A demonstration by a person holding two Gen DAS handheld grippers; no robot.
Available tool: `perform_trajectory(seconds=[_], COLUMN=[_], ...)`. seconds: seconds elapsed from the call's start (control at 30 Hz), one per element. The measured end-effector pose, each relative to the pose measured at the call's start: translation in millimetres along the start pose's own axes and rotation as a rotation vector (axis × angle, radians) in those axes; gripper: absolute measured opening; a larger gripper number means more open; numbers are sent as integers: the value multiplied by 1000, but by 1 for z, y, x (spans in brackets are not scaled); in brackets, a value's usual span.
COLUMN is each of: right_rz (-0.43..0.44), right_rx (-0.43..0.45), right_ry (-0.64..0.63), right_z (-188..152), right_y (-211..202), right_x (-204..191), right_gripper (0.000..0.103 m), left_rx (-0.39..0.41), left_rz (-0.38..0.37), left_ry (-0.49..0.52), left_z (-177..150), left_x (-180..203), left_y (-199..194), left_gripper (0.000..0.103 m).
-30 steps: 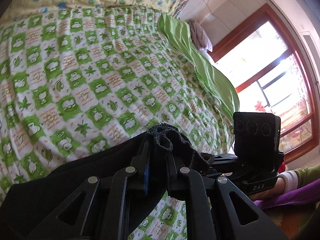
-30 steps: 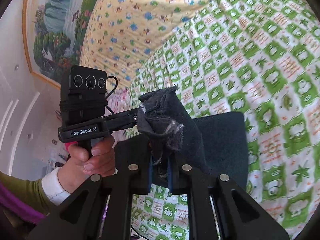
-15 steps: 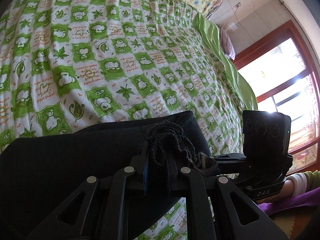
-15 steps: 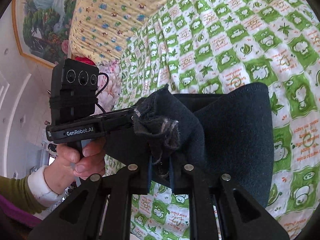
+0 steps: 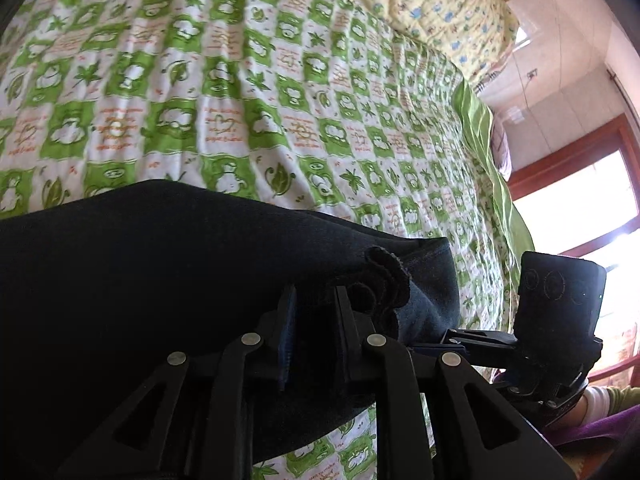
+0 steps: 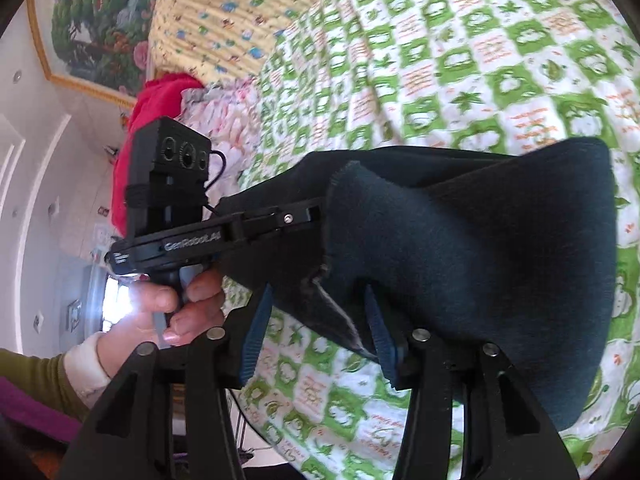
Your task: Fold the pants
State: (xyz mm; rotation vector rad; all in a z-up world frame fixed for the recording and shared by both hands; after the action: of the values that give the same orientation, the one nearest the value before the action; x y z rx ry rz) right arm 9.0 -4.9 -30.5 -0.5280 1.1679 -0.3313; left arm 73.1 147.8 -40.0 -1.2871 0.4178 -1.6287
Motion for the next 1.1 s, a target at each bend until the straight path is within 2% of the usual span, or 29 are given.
perform_trajectory(seconds=[0.2,0.43,0.53,0.63,0.83,0.97,1.0,1.07,1.1], right_rz=[4,-3,-14,-48,-77,-98,-101,-114,-116], right_rx=[11,7,-1,-12,-44,-65,-71,-91,-102], right_ry=[-27,-34,-50,-80,-158,-218,-231,-260,-268], right_z=[8,17,20,24,33,38,40,43,43], right_y=[-5,-2,3,10,29,43,48,59,63], right_x=[-12,-19,-24,-30,-51,-66,-69,-76,-79], right_gripper=[50,51,51,57,63,65,65,65,65], left_rx=[83,166,210,262,369,423,427,439,446], left_rz=[42,52,60,72,101,155,168,206,214], left_ry=[-97,-209,-270,-343,-494,-557,-561,-571,-580], left_z=[-19,-44,-54,-65,-92,-110,-111,-118,-122], left_x=[-19,-32,-40,-49,-74,-85,-86,-89,-91], left_y=[-28,-59,-73,-87,-117,-139,-142,-152,-157], left_gripper=[23,29,38,43,48,50,52,63,63])
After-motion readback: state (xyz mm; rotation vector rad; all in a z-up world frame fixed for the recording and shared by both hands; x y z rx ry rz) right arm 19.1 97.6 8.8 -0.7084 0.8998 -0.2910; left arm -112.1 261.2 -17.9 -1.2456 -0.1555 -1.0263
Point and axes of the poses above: each gripper's, at about its wrist camera, not at the fingertips, and y roughly the way its jaws point, x to its right, z to its top, the point moved 2 cm from there along y, roughly the way its jaws point, and after that the axes turned 5 degrees about y, right-handed, at the moved point
